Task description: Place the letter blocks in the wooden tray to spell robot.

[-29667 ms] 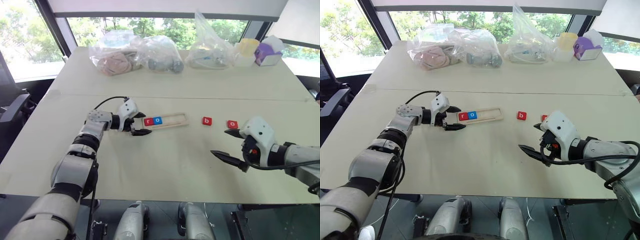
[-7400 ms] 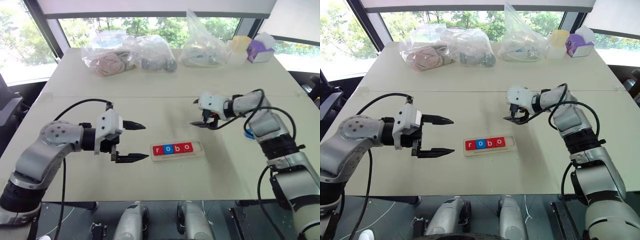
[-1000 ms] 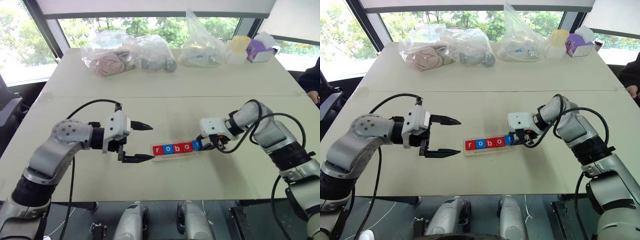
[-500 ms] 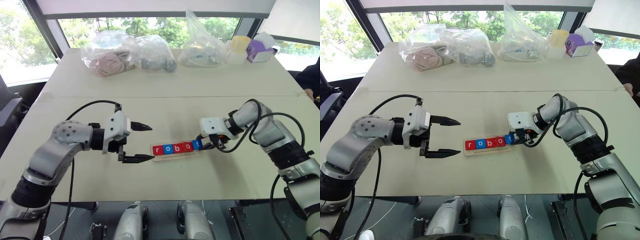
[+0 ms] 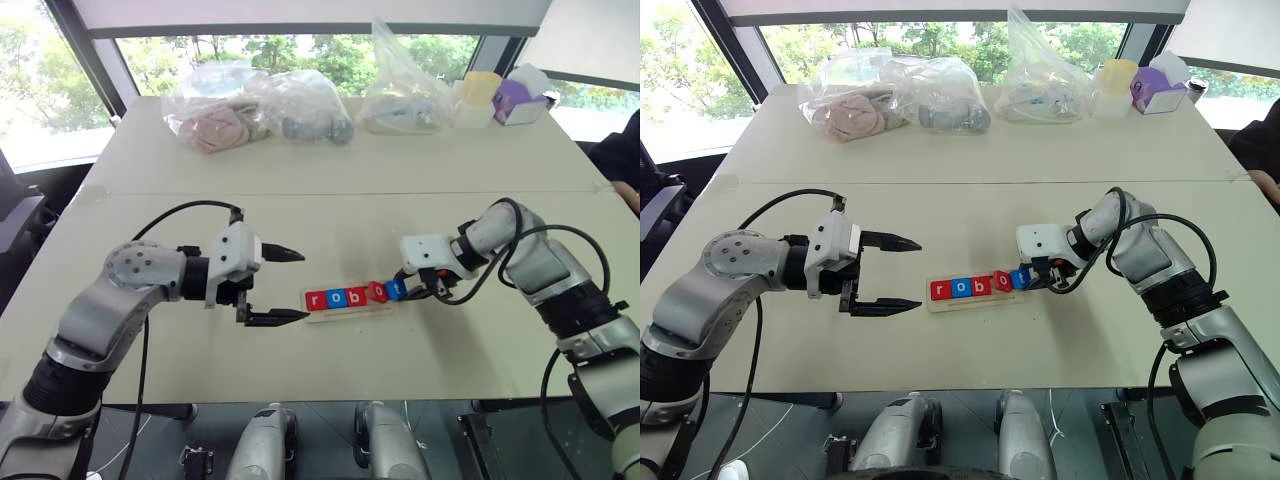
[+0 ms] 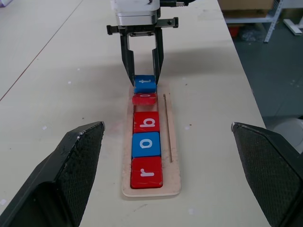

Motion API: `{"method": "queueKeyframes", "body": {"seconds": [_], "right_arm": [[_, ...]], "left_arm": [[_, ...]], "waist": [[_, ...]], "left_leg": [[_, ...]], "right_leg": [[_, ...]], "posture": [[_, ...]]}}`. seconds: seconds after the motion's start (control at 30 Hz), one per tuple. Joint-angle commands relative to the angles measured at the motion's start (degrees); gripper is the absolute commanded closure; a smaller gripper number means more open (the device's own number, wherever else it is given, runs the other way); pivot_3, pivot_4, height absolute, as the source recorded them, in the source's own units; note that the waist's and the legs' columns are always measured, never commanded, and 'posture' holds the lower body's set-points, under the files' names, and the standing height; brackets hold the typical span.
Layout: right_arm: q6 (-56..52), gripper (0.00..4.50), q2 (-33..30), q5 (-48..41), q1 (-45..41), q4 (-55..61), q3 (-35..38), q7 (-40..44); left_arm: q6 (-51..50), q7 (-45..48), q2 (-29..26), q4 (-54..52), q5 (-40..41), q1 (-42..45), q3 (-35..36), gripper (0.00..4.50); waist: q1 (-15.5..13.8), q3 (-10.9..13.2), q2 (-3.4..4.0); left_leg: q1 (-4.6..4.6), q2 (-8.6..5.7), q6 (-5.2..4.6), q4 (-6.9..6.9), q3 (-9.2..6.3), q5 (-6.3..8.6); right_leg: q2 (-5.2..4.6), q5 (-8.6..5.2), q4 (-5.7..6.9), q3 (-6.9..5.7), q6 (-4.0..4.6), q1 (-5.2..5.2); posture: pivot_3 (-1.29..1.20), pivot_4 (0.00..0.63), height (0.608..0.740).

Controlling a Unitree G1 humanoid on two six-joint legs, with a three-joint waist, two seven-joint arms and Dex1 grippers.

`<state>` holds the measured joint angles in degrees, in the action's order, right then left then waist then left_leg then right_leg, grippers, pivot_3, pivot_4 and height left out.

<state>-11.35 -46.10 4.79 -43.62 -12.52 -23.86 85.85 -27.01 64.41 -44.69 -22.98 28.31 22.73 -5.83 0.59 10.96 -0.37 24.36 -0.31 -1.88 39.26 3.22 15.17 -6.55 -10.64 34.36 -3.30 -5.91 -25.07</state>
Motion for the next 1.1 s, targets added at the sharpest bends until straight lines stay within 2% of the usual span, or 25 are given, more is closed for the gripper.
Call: {"method": "queueKeyframes", "body": {"seconds": [0.03, 1.1], "right_arm": [[-0.2, 3.38, -0.5, -0.8, -1.8, 1.7, 1.9, 0.4], [-1.6, 3.38, 0.2, 0.3, -1.3, 0.1, 0.3, 1.0]], "left_arm": [[0.3, 0.0, -0.2, -2.0, 1.1, -0.1, 1.5, 0.0], [0.0, -0.5, -0.2, -2.0, 1.1, 0.4, 1.3, 0.0]], "waist": [[0.0, 0.0, 0.0], [0.0, 0.0, 0.0]], "left_leg": [[0.0, 0.0, 0.0, 0.0, 0.0, 0.0], [0.0, 0.0, 0.01, 0.0, -0.01, -0.01]], "right_leg": [[0.0, 0.0, 0.0, 0.0, 0.0, 0.0], [0.0, 0.0, 0.02, 0.0, 0.0, 0.0]], "posture": [[0.0, 0.15, 0.74], [0.0, 0.15, 0.74]]}}
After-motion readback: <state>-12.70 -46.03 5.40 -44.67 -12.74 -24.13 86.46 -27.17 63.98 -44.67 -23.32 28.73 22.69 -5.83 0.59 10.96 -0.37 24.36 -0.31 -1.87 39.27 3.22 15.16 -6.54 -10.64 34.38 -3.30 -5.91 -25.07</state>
